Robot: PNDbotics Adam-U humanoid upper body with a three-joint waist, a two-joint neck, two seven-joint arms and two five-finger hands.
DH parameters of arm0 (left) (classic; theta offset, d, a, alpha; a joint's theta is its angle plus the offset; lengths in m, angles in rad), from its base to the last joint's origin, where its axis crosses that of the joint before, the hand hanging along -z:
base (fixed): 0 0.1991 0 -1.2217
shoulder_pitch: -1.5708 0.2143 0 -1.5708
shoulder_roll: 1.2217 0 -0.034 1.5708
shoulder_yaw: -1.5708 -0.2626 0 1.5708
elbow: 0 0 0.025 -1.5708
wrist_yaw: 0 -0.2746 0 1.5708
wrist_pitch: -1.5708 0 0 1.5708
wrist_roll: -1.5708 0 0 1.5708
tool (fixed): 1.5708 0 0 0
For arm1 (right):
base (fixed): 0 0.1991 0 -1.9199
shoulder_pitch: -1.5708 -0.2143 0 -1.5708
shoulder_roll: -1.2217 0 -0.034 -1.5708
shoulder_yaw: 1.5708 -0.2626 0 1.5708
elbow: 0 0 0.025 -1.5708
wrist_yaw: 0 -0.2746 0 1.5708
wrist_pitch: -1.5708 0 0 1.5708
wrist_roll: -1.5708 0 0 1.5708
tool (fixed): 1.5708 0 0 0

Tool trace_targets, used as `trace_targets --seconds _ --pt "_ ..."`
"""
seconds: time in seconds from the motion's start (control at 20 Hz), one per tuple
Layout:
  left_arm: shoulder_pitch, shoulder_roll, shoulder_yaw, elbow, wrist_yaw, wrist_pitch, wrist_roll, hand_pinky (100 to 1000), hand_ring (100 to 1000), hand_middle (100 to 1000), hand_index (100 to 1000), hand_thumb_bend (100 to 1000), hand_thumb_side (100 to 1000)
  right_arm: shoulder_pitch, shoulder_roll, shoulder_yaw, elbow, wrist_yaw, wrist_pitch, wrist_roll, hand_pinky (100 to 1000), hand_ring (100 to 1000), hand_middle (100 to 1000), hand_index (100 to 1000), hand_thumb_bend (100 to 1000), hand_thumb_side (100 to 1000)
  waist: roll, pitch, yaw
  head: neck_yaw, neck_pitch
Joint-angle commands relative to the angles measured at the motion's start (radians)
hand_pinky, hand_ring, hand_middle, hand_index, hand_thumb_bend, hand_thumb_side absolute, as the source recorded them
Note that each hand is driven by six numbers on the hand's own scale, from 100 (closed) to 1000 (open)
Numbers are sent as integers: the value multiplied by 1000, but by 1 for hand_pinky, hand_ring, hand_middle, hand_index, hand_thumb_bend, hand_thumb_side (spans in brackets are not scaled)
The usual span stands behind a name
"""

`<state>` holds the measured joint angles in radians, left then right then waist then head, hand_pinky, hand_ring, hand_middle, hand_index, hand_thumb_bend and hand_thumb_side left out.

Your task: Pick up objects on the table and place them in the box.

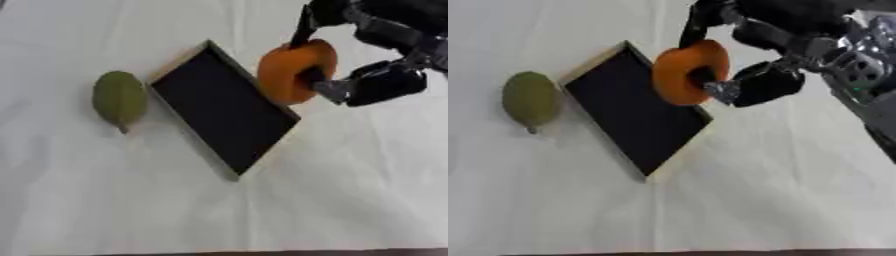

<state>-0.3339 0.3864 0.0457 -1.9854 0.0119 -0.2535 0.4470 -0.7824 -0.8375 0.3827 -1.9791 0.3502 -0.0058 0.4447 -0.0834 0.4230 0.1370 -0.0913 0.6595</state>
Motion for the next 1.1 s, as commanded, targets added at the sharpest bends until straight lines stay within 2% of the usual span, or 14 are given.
trace_targets --seconds 0.05,0.7,0.85,0.9,1.1 --pt "-7 10 2 -15 3 -1 -5 680 711 753 813 261 635 -19 13 16 15 9 18 33 852 668 554 651 100 100 2 -25 3 -4 1" --pt "-6 4 1 -15 7 1 -10 680 714 752 813 257 638 -75 148 125 255 115 -30 71 855 699 583 678 100 100 1 -21 9 -10 -2" --pt "-7 3 1 -15 7 2 -11 680 715 752 813 257 638 -78 167 140 298 138 -49 87 864 739 627 723 100 100 0 -20 10 -10 -2" --pt "-7 3 1 -15 7 2 -11 680 715 752 813 256 638 -78 171 142 307 142 -59 98 868 764 662 763 100 100 0 -20 10 -10 -2" --pt "-6 3 1 -15 7 4 -11 680 716 753 813 255 639 -71 171 138 312 154 -110 131 904 853 793 864 100 343 -1 -20 9 -8 -2"
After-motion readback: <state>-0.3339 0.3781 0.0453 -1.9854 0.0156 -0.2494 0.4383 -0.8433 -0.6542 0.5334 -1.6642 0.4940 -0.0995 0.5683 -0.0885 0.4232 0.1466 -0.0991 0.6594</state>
